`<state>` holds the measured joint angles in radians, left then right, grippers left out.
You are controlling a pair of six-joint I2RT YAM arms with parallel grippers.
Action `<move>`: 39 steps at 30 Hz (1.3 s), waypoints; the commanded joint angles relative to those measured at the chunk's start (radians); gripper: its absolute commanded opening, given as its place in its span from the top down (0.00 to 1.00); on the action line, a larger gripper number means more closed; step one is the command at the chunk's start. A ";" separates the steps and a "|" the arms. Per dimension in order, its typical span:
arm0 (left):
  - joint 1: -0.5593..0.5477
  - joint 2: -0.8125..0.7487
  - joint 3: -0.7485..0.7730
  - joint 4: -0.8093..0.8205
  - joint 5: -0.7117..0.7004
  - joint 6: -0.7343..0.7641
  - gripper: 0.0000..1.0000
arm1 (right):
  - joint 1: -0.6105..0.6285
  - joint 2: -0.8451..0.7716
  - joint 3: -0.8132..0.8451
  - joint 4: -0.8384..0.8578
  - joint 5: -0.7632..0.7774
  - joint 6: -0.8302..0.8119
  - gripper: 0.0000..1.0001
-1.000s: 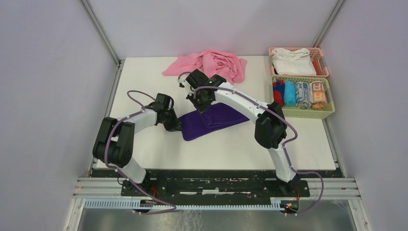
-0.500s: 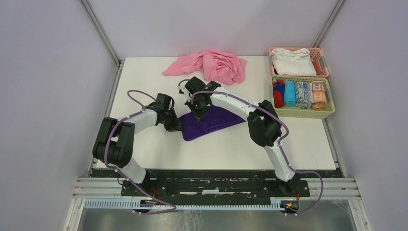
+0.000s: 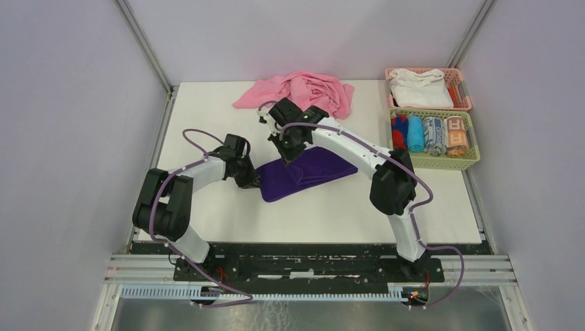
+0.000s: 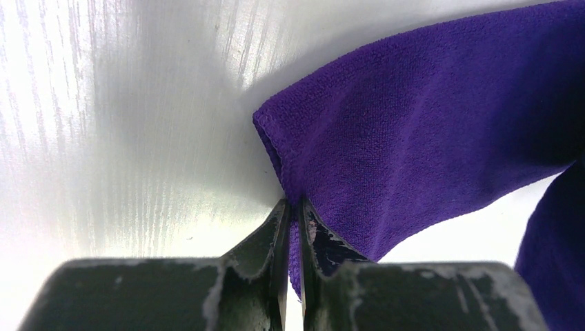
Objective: Roll the towels
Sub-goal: Fold the towel at the center of the board.
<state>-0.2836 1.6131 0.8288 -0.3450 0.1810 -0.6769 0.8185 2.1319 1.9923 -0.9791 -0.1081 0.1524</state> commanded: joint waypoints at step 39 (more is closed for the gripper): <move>-0.014 -0.038 -0.024 -0.032 -0.061 -0.025 0.84 | 0.021 0.039 0.042 0.070 -0.068 0.058 1.00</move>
<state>-0.2897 1.5948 0.8173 -0.3534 0.1577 -0.6769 0.8360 2.2829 1.9984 -0.8627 -0.2249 0.2329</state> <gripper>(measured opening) 0.161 0.012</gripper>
